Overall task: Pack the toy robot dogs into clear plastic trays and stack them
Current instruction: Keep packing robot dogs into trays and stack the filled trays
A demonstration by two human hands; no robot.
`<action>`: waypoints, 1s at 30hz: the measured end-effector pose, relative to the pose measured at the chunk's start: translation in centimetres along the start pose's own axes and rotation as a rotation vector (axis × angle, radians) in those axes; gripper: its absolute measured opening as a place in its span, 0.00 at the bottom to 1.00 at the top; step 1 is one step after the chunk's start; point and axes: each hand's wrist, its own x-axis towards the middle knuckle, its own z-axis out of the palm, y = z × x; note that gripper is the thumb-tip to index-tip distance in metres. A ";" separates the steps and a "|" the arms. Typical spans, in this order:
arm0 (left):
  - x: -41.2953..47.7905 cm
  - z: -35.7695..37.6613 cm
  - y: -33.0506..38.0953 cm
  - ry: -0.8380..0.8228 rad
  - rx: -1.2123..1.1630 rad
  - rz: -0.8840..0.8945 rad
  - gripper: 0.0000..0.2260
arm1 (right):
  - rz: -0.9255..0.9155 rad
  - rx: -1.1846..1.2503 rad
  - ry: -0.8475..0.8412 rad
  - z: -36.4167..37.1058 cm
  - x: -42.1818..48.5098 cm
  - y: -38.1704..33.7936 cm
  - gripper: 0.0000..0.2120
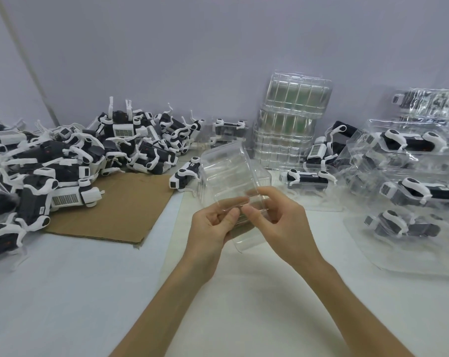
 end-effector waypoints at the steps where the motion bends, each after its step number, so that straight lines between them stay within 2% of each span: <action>1: 0.0 0.0 0.0 0.042 0.004 0.017 0.10 | 0.005 0.003 -0.056 -0.1 0.0 0.0 0.17; 4: 0.0 -0.2 0.0 0.116 0.020 0.030 0.09 | -0.010 -0.018 -0.120 0.0 -0.1 -0.1 0.27; 13: 0.1 0.1 0.6 0.207 -0.014 -0.038 0.03 | -0.010 0.040 -0.060 0.4 -0.1 -0.4 0.28; 20: 0.2 0.5 0.7 0.279 0.022 -0.011 0.05 | 0.087 0.158 -0.051 0.1 0.8 -0.5 0.22; 24: -0.2 0.8 0.8 0.199 -0.020 0.084 0.05 | 0.082 0.190 0.008 -0.2 1.0 -0.6 0.19; 26: -0.2 0.7 0.9 0.171 -0.054 0.110 0.04 | 0.016 0.088 0.028 -0.6 0.9 -0.3 0.16; 30: 0.0 0.1 1.0 0.166 -0.173 0.046 0.07 | -0.098 -0.108 -0.147 -0.6 0.1 -0.2 0.13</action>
